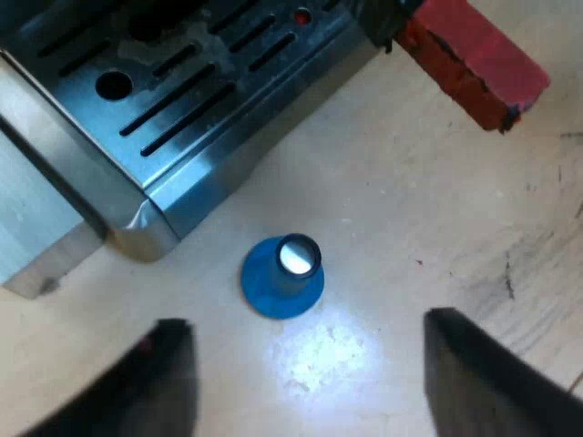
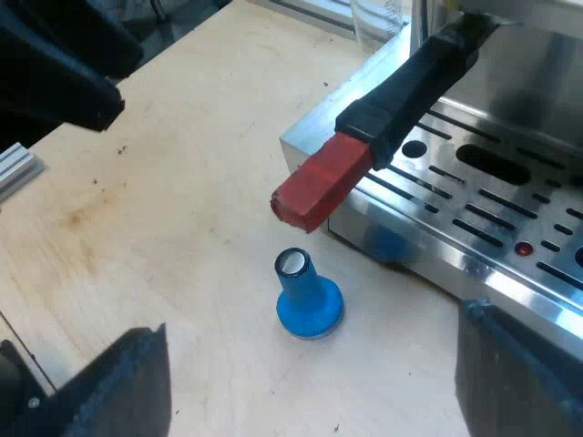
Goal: Put the handle in the coffee machine
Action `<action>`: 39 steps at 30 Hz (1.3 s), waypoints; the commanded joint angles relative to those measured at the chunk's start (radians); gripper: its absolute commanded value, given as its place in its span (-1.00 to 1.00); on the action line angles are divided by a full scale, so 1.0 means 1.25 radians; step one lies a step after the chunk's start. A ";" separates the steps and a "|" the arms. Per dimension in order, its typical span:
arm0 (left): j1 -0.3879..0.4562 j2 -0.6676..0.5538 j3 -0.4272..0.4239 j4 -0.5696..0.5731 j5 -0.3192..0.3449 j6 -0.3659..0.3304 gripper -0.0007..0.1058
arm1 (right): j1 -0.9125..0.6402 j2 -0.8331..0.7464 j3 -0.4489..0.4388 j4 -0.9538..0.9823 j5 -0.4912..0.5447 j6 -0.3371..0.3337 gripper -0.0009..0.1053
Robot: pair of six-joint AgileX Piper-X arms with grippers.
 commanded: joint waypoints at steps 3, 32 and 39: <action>0.002 -0.013 -0.033 0.031 -0.006 -0.014 0.31 | -0.032 -0.003 -0.026 0.041 -0.013 -0.001 0.27; 0.002 -0.049 -0.221 -0.096 -0.151 -0.195 0.43 | -0.872 -0.086 -0.205 0.405 -0.318 -0.213 0.26; 0.002 -0.131 -0.221 -0.098 -0.171 -0.206 0.43 | -1.036 -0.142 -0.205 0.463 -0.318 -0.341 0.26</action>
